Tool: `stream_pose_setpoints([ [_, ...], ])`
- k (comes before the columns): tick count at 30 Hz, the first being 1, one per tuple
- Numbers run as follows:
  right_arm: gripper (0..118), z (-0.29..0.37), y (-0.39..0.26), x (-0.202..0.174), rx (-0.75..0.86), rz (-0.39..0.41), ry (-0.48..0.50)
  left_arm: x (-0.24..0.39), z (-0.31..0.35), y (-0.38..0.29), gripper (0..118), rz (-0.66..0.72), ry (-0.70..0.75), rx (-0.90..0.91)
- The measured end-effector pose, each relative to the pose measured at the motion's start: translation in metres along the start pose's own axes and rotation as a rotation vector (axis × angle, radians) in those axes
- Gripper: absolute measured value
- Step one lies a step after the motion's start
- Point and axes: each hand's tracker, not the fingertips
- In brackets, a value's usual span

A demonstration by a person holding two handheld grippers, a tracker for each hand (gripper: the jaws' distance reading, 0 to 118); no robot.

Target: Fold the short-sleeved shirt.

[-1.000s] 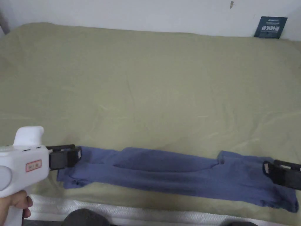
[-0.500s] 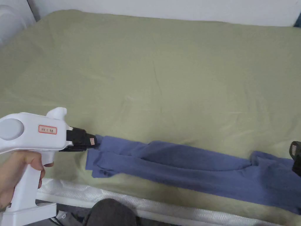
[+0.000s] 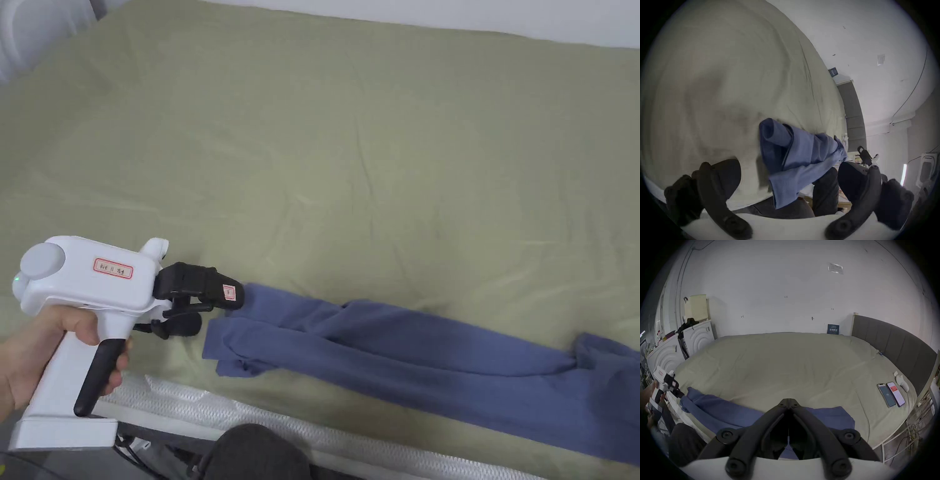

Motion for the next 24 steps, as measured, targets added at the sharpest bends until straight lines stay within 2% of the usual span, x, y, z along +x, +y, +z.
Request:
stream_pose_setpoints([
  [4,0,0.001,0.001,0.000,-0.010,0.007,-0.008,0.002,-0.013,0.000,118,0.033,-0.118,-0.006],
  [9,0,0.003,0.001,0.007,-0.007,0.007,-0.017,0.019,-0.037,-0.006,117,0.024,-0.120,-0.049],
  [11,0,0.004,0.002,0.006,-0.009,0.004,-0.017,0.024,-0.038,-0.007,114,0.018,-0.111,-0.045],
  [12,0,0.004,0.002,0.005,-0.008,0.003,-0.016,0.021,-0.035,-0.004,94,0.015,-0.102,-0.039],
  [13,0,0.005,0.002,0.006,-0.006,0.003,-0.016,0.020,-0.031,-0.003,41,0.010,-0.083,-0.029],
  [14,0,0.007,0.003,0.007,-0.002,0.004,-0.017,0.020,-0.033,-0.003,6,0.050,-0.013,-0.012],
  [15,0,0.007,0.004,0.007,0.000,0.006,-0.017,0.022,-0.036,-0.008,6,0.096,0.069,0.016],
  [16,0,0.009,0.004,0.008,0.005,0.004,-0.018,0.000,-0.044,0.004,6,0.099,0.044,-0.016],
  [19,0,0.013,0.007,0.012,0.016,-0.007,-0.013,-0.009,-0.041,0.010,6,0.098,0.023,0.021],
  [20,0,0.014,0.008,0.013,0.022,-0.002,-0.014,0.015,-0.035,-0.003,6,0.110,0.026,0.046],
  [24,0,0.015,0.010,0.021,0.039,-0.012,-0.007,0.037,-0.004,-0.010,6,0.086,0.033,0.094],
])
